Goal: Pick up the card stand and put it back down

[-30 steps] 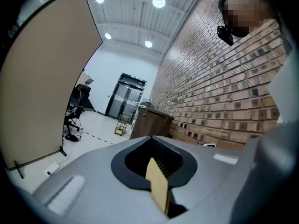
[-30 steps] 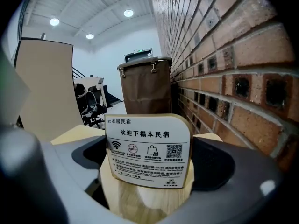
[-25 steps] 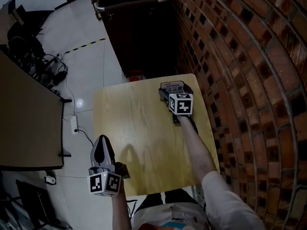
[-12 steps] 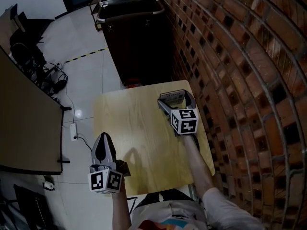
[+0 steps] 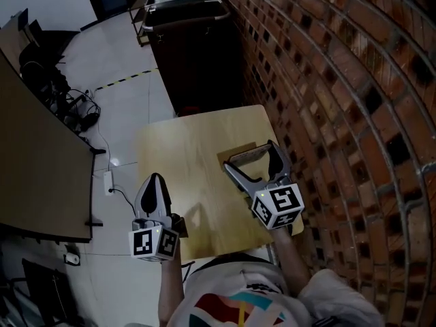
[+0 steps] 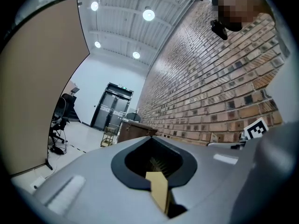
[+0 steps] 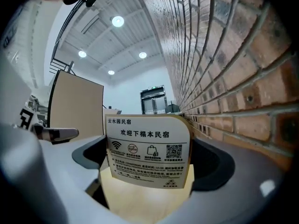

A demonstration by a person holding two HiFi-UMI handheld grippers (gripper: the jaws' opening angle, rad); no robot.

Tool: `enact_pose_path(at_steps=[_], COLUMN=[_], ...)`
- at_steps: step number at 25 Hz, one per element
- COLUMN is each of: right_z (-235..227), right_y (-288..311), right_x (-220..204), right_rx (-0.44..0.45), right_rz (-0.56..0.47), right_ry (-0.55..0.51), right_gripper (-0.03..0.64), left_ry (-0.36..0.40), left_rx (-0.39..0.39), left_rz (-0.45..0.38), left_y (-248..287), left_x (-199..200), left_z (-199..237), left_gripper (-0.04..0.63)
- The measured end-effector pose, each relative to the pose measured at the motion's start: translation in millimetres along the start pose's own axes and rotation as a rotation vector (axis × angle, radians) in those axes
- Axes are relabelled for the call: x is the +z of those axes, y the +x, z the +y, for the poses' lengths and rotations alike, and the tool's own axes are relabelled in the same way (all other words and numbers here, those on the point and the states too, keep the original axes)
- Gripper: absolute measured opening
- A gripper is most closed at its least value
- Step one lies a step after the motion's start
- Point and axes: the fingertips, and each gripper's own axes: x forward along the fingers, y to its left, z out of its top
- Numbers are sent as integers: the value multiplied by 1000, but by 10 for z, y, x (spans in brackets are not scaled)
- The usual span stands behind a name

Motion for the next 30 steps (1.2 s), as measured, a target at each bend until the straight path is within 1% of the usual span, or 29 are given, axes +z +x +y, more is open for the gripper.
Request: enact_pose_path(at_steps=[4,9,12,15,18,21,23,27,30], right_z=[159,191,194,190,182,172,170,165,173], right_y=[-229,-281,-307,-339,-373,-393,-410,-436,-441], right_x=[-65,-107,-55,-12,-8,17,38,73,96], right_rx=[-2,3,-8,-17,-22,-26,-27,-26,-24], right_rz=[0,0,-6,-15,-17,-24,-30,-39,-44], right_ry=[30,71,55,59,60,60,61,65,66], right_gripper=[545,545,545,545,545,545,545,545,545], left_ry=[8,11,4,-3,-9,32,52,15,17], left_rx=[-11,-25,-39,-55,-51,-44,-41,-59,-67], left_rz=[-12,-20,-28,-36,-17,0,-3,-41,-48], left_y=[-14,2,4,-4,-19,-12,-15,-22,-17], left_x=[11,40,46,30,16,-19,2,117,136], left_z=[-24,-91,-103,-107,-116,-106,-122,-195,-213], left_gripper=[6,5,6,6,6,5,5,5,6])
